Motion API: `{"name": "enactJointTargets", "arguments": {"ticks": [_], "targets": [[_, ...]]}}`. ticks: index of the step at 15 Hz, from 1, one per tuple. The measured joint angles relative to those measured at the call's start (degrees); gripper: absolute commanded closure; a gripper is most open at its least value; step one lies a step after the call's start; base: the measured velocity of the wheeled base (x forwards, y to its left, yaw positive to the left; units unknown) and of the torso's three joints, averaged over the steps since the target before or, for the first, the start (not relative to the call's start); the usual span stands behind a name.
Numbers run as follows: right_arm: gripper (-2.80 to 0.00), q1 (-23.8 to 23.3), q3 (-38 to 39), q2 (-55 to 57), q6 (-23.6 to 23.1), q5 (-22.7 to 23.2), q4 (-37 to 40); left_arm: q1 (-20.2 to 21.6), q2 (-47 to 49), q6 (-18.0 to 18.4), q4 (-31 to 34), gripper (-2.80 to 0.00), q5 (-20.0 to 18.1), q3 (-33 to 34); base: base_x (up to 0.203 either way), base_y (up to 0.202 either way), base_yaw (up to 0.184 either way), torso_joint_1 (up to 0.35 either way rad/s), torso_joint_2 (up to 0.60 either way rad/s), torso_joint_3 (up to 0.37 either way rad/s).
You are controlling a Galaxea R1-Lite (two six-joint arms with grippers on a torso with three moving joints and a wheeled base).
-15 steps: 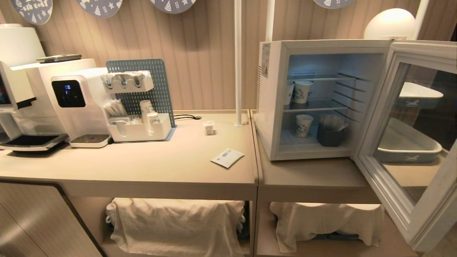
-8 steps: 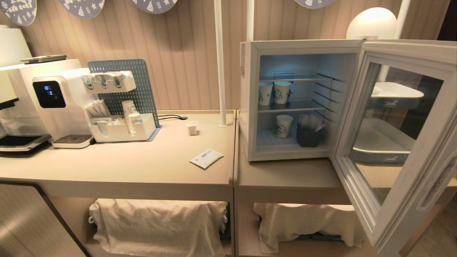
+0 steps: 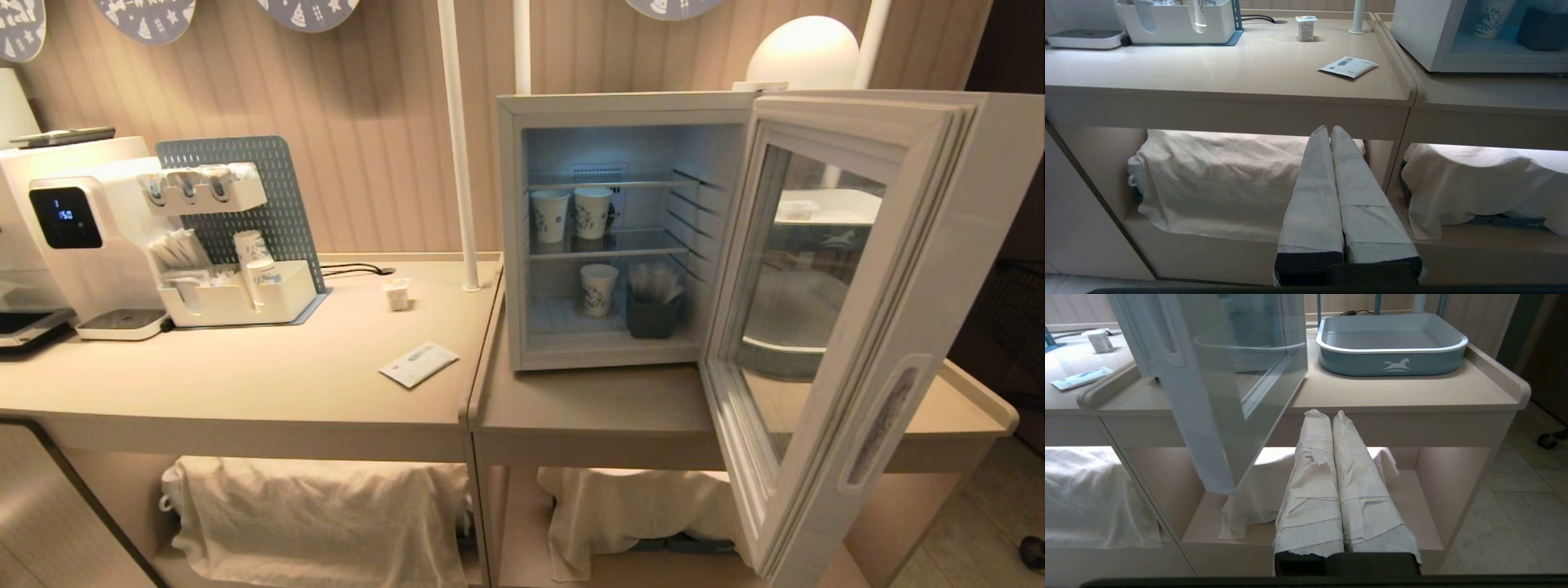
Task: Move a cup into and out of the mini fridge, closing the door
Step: Close the freezer door
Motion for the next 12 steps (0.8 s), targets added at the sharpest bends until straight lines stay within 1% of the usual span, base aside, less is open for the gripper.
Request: {"name": "enactJointTargets", "arguments": {"ticks": [9,10,12], "targets": [[0.0,-0.05,0.0,0.0,0.02,0.02,-0.03,0.0,0.0,-0.05,0.02,0.0,0.02,0.0,0.0,-0.19,0.0,0.003,0.0,0.001],[0.0,-0.01,0.0,0.0,0.02,0.02,-0.03,0.0,0.0,-0.05,0.06,0.0,0.02,0.0,0.0,-0.133,0.004,0.005,0.01,0.004],[0.0,-0.06,-0.02,0.0,-0.22,0.02,0.1,0.0,0.0,-0.07,0.05,0.0,0.0,0.0,0.0,-0.033,0.0,0.004,0.0,-0.001]]}}
